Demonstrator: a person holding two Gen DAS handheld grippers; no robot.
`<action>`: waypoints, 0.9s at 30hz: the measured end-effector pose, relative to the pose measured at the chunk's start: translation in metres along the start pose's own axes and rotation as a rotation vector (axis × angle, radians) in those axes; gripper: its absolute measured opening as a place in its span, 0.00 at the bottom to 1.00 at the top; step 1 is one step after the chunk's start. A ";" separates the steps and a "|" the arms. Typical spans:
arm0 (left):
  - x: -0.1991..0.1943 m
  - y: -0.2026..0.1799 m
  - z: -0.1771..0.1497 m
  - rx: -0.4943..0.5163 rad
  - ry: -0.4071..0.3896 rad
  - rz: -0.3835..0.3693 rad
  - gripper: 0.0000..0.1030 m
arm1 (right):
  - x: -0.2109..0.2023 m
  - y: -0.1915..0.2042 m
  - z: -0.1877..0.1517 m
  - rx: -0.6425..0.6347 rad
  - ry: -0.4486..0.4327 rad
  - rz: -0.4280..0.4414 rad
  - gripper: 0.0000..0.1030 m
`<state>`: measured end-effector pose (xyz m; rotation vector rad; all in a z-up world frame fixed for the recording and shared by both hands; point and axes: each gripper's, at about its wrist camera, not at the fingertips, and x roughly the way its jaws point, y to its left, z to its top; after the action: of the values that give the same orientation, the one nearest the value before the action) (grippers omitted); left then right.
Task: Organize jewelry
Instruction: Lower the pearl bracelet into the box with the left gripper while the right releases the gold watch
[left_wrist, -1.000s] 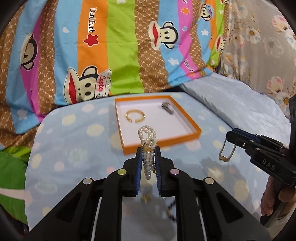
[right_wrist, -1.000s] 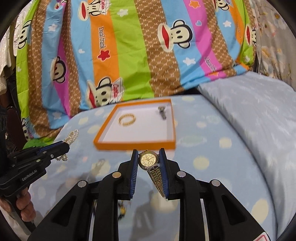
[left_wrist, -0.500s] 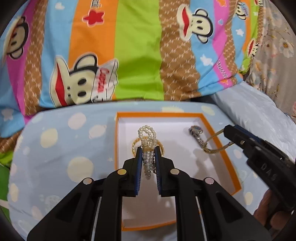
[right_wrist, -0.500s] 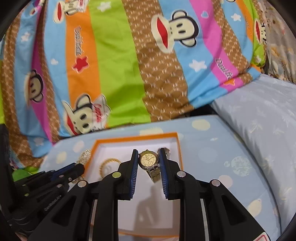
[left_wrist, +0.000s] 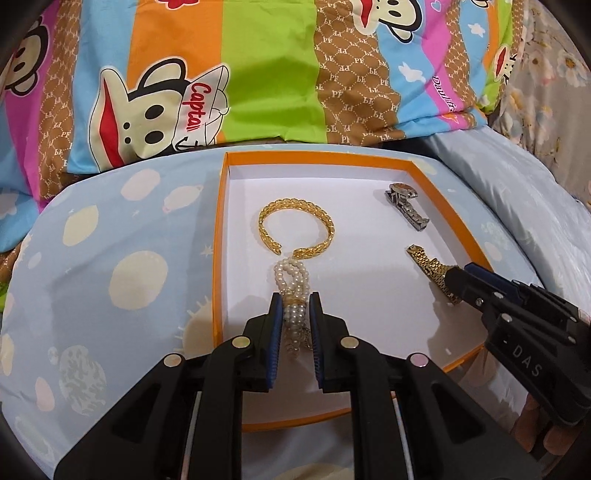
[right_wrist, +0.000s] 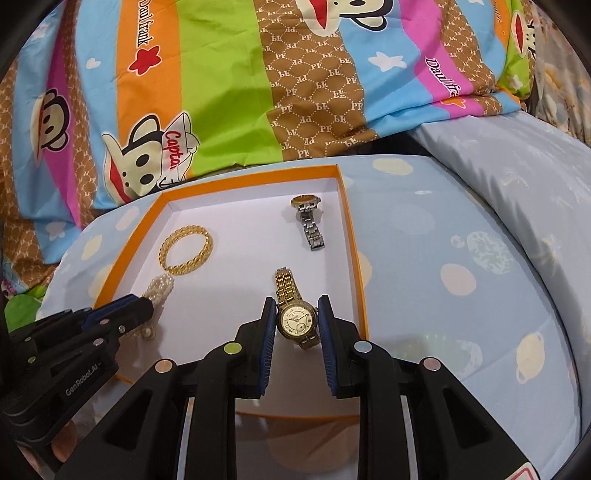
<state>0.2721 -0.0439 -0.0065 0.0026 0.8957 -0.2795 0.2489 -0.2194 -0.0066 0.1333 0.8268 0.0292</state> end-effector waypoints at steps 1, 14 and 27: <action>0.000 0.000 0.000 0.000 -0.002 -0.003 0.16 | -0.002 0.000 0.000 -0.001 -0.002 0.000 0.22; -0.015 0.009 0.006 -0.035 -0.073 -0.032 0.33 | 0.015 0.020 0.007 -0.048 0.057 0.062 0.09; -0.032 0.018 0.004 -0.056 -0.113 -0.016 0.33 | 0.010 0.008 0.011 -0.023 0.030 -0.002 0.01</action>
<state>0.2608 -0.0197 0.0183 -0.0718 0.7912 -0.2666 0.2640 -0.2120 -0.0050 0.1106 0.8567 0.0394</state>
